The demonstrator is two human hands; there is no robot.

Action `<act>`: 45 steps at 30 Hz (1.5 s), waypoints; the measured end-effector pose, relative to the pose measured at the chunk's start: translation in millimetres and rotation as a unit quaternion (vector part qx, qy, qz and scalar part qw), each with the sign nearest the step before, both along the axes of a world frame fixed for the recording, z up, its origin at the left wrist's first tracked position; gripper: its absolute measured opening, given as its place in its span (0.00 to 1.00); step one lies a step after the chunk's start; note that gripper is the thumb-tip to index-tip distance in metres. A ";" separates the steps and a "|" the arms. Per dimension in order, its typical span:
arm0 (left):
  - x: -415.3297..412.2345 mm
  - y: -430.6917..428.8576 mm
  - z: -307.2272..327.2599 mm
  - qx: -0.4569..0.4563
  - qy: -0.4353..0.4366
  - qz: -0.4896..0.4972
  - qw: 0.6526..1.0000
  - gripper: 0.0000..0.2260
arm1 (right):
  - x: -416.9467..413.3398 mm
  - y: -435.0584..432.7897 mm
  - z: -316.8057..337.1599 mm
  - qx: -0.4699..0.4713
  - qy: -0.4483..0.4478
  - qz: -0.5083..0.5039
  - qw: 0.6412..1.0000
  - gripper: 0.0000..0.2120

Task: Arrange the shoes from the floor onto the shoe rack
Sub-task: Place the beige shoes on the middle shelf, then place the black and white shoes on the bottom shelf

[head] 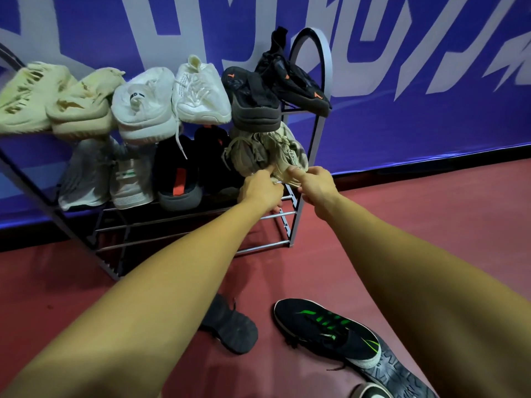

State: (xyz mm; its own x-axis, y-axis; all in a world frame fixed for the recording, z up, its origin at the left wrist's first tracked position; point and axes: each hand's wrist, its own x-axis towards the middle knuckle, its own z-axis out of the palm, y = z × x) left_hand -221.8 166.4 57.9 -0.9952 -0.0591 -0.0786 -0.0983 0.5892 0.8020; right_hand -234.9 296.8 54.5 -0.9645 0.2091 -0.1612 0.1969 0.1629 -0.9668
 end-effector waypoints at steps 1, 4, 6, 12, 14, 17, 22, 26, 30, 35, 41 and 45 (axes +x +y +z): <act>-0.1 0.2 0.6 0.000 -0.003 0.000 1.000 0.30 | -0.7 0.2 -1.4 0.005 0.002 -0.001 1.000 0.28; 5.2 -0.8 8.3 0.002 -0.015 -0.018 1.000 0.30 | -2.5 0.2 -3.1 0.026 0.005 -0.008 1.000 0.26; 9.5 -3.2 13.8 -0.003 -0.018 -0.039 0.999 0.31 | -2.3 0.0 -1.4 0.057 -0.003 -0.007 0.998 0.28; 27.3 -19.4 20.9 -0.030 -0.028 -0.055 0.998 0.27 | 11.0 -1.2 0.9 0.156 -0.023 0.022 0.987 0.20; 33.5 -26.7 21.3 -0.038 -0.030 -0.057 0.997 0.26 | 19.5 -3.4 1.1 0.170 -0.028 0.046 0.984 0.16; 43.4 -37.9 22.4 -0.031 -0.021 -0.067 0.997 0.28 | 36.4 -10.6 4.4 0.216 -0.025 0.088 0.972 0.17; 65.9 -65.1 19.3 -0.107 -0.040 -0.094 0.989 0.25 | 61.5 -34.6 5.4 0.225 -0.029 0.132 0.965 0.13; 95.0 -86.3 22.9 -0.216 -0.060 -0.103 0.969 0.23 | 79.1 -62.3 0.9 0.241 -0.044 0.191 0.950 0.11; 115.0 -106.1 5.0 -0.220 -0.104 -0.071 0.967 0.21 | 98.0 -77.4 -19.4 0.280 -0.062 0.233 0.929 0.10; 146.6 -121.6 -38.7 -0.265 -0.170 -0.092 0.945 0.20 | 118.1 -94.6 -50.5 0.374 -0.089 0.316 0.867 0.11; 163.9 -135.8 -98.2 -0.269 -0.203 -0.101 0.936 0.21 | 129.3 -108.8 -96.2 0.466 -0.096 0.377 0.795 0.20; 168.0 -146.2 -125.7 -0.270 -0.217 -0.096 0.933 0.21 | 137.6 -113.8 -136.7 0.481 -0.131 0.402 0.768 0.25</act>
State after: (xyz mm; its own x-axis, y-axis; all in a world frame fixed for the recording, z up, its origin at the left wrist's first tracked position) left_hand -53.8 20.3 -67.8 -0.8731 -0.0302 -0.4867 -0.1958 0.9358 0.2931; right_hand -97.3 183.0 -82.2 -0.8048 -0.2935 -0.5159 -0.1736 0.9476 -0.2683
